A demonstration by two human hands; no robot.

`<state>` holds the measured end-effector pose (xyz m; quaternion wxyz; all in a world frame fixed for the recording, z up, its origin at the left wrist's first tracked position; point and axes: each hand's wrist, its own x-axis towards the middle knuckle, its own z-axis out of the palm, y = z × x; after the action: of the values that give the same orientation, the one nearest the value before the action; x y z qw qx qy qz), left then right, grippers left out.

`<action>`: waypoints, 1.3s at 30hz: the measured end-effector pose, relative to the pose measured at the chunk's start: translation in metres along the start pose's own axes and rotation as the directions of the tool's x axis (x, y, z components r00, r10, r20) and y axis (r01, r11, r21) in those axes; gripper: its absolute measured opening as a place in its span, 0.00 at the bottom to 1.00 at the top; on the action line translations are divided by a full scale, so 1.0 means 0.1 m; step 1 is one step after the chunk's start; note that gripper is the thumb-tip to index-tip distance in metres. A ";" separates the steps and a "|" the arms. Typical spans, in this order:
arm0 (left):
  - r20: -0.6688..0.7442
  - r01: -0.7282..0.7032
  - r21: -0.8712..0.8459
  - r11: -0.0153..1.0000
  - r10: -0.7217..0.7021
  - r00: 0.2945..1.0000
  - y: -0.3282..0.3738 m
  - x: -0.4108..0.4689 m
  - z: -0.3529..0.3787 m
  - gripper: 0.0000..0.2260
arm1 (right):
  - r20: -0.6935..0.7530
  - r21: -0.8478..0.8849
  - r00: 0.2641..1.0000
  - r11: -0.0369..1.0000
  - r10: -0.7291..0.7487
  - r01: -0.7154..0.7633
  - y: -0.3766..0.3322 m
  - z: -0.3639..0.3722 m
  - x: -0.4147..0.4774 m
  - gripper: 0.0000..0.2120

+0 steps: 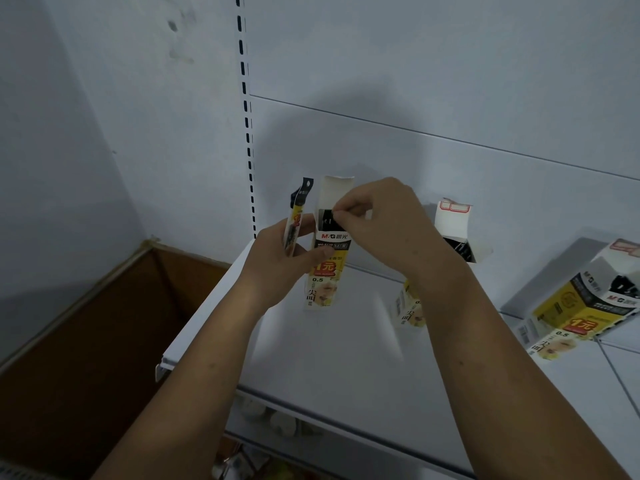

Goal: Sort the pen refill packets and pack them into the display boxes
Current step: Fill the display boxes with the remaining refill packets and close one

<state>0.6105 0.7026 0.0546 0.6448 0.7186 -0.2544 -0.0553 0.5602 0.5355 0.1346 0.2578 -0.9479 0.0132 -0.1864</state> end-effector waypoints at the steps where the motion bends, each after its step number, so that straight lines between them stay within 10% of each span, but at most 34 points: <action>1: 0.003 -0.006 -0.002 1.000 0.006 1.000 -0.01 0.01 0.00 0.16 | -0.020 0.012 1.000 1.000 -0.004 0.004 -0.01 0.00 -0.01 0.06; 11: -0.066 0.023 0.073 0.997 -0.019 0.998 -0.08 -0.03 -0.04 0.20 | -0.129 0.055 0.990 0.997 -0.051 0.059 -0.03 0.04 -0.13 0.07; 18: 0.025 0.219 -0.488 0.845 -0.237 0.971 -0.02 -0.13 -0.29 0.09 | -0.390 0.270 0.920 0.951 -0.033 0.148 -0.07 0.23 -0.48 0.05; 26: 0.332 0.257 -0.439 0.861 -0.111 0.937 0.08 -0.31 -0.34 0.17 | -0.035 0.669 0.987 0.738 0.154 -0.091 -0.17 0.32 -0.66 0.09; 39: 0.468 0.239 -0.294 0.926 -0.078 0.880 0.20 -0.29 -0.05 0.08 | -0.077 0.651 0.989 0.757 0.126 -0.046 -0.08 0.32 -0.66 0.06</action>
<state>0.5811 0.7191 0.0675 0.6768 0.5816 -0.3219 -0.3161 0.5099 0.5658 0.0907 0.5762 -0.7865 0.0065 -0.2222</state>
